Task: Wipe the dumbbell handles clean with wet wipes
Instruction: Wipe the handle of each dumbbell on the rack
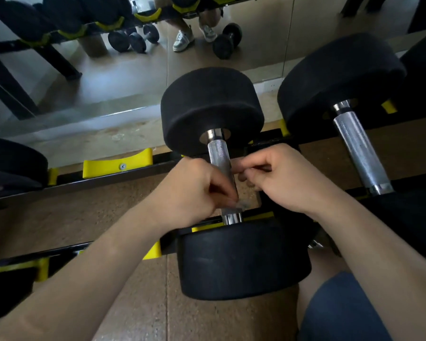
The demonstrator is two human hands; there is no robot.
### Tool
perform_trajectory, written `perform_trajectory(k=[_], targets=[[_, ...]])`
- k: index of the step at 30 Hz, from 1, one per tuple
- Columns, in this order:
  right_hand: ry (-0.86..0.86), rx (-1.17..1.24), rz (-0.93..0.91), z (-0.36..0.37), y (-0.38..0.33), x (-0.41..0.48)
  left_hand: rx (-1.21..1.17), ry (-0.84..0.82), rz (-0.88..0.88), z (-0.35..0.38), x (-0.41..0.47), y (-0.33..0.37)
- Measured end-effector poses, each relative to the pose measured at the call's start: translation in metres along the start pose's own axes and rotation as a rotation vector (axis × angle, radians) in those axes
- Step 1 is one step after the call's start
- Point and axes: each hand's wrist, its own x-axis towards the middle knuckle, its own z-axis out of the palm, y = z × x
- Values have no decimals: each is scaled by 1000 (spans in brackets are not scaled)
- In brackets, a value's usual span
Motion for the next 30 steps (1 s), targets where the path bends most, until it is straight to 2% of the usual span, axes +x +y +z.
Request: perform_trajectory(k=[4, 14, 19, 23, 24, 26, 30], targets=[[-79, 63, -5, 0, 3, -11, -228, 17, -68, 4, -12, -3], [-249, 170, -26, -6, -9, -7, -561, 71, -312, 8, -29, -6], [-83, 124, -56, 5, -6, 2, -553, 353, -315, 5, -1, -14], [-34, 67, -72, 9, -3, 6, -563, 231, -384, 18, -25, -10], [-24, 79, -65, 9, -3, 7, -531, 244, -382, 18, -25, -10], [33, 109, -52, 12, -4, 9, -488, 374, -366, 16, -11, -15], [168, 109, -51, 19, -5, 17, -422, 745, -372, 14, 29, -24]])
